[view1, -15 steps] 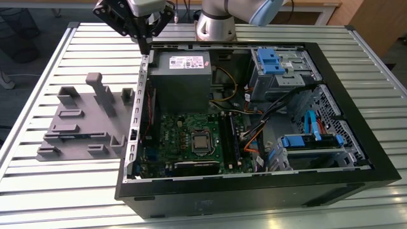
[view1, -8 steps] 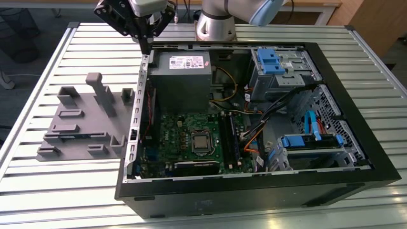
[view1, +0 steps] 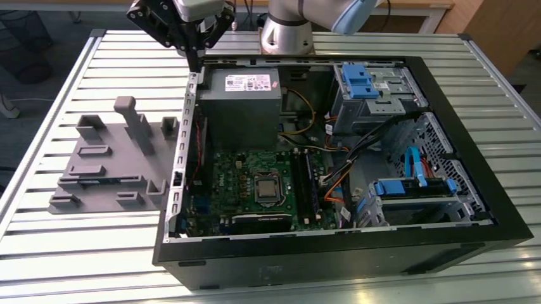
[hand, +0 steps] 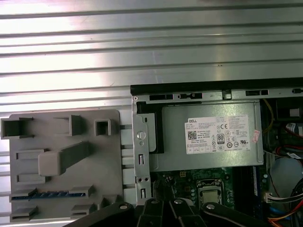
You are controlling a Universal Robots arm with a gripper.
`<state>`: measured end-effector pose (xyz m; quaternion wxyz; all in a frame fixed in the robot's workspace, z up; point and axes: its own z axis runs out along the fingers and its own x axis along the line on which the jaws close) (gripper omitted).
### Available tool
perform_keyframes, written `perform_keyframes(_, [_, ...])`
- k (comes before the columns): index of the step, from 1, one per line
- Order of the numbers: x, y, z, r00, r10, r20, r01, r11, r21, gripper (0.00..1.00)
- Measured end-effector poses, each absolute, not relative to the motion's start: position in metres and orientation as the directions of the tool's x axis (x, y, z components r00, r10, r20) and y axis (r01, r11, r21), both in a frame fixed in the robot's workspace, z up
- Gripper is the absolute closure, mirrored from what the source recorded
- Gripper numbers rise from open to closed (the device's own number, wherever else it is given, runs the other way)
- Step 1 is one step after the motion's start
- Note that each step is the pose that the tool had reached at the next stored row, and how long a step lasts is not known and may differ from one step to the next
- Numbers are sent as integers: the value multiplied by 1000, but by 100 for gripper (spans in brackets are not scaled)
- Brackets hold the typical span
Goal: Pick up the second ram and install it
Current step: 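Reach for the second ram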
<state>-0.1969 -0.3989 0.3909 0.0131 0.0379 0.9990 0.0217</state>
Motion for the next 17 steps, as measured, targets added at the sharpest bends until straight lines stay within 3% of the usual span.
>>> perform_keyframes(17, [-195,-399,411,-997,76,-25,75,996,45,89])
